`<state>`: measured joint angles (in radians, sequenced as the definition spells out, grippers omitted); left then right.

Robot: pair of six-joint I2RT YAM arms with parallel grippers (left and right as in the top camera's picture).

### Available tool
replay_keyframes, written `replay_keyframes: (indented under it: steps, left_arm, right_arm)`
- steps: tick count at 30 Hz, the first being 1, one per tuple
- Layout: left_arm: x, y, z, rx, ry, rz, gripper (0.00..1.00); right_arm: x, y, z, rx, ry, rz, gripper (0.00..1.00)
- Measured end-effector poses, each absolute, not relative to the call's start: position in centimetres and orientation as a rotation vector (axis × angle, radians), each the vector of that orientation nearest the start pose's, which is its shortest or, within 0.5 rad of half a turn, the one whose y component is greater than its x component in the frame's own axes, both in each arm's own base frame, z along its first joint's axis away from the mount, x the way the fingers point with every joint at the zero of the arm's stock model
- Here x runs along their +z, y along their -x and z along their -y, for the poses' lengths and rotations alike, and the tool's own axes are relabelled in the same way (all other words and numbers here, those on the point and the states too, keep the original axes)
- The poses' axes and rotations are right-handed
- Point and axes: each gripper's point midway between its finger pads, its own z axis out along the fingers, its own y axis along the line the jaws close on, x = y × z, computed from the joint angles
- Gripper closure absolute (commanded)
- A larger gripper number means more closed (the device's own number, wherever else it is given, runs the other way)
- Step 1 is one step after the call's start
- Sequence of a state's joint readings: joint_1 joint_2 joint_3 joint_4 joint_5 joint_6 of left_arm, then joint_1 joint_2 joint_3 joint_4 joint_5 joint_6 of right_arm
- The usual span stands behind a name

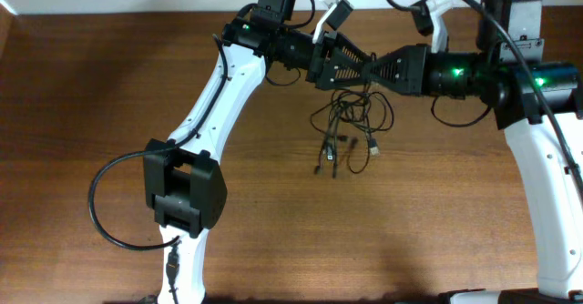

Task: Untangle cables

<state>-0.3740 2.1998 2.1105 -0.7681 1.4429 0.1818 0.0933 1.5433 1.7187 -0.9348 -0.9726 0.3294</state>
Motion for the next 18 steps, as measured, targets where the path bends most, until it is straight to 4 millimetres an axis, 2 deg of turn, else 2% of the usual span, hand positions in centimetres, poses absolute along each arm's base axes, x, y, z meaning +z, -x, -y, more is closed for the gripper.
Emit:
replay_keyframes:
  steps: [2, 4, 5, 8, 9, 10, 12, 13, 15, 17, 18]
  left_arm:
    - [29.1, -39.1, 33.9, -1.771, -1.173, -1.704, 0.15]
    - [27.8, -39.8, 34.5, -1.665, -1.170, -1.771, 0.16]
    - [26.7, -40.9, 34.7, -1.561, -1.143, -1.846, 0.17]
    - [25.3, -44.3, 34.9, -1.342, -1.030, -1.962, 0.43]
    - [24.5, -45.4, 34.5, -1.263, -0.967, -2.031, 0.56]
    - [23.4, -46.5, 33.9, -1.171, -0.905, -2.103, 1.00]
    - [20.7, -48.8, 31.5, -0.905, -0.743, -2.275, 1.00]
    - [20.0, -49.6, 30.7, -0.812, -0.704, -2.307, 1.00]
    - [19.3, -50.6, 29.0, -0.689, -0.650, -2.343, 1.00]
    - [19.9, -51.1, 27.2, -0.665, -0.610, -2.351, 1.00]
    - [20.8, -51.1, 26.5, -0.653, -0.607, -2.339, 1.00]
  right_arm:
    - [36.7, -35.2, -17.8, 1.378, 0.237, -2.238, 0.96]
    - [37.1, -34.8, -18.1, 1.430, 0.247, -2.229, 0.96]
    - [37.4, -34.4, -18.3, 1.462, 0.260, -2.221, 0.96]
    - [37.7, -34.1, -18.5, 1.500, 0.271, -2.213, 0.96]
    - [37.7, -34.0, -18.6, 1.509, 0.270, -2.213, 0.96]
    - [37.8, -33.9, -18.6, 1.518, 0.273, -2.211, 0.96]
    - [37.9, -33.9, -18.6, 1.525, 0.271, -2.209, 0.96]
    - [37.6, -34.4, -17.5, 1.501, 0.220, -2.222, 0.96]
    - [35.8, -35.4, -13.8, 1.408, 0.021, -2.297, 0.96]
    - [32.7, -36.0, -8.4, 1.193, -0.228, -2.404, 0.96]
    - [31.8, -36.2, -6.8, 1.103, -0.297, -2.434, 0.96]
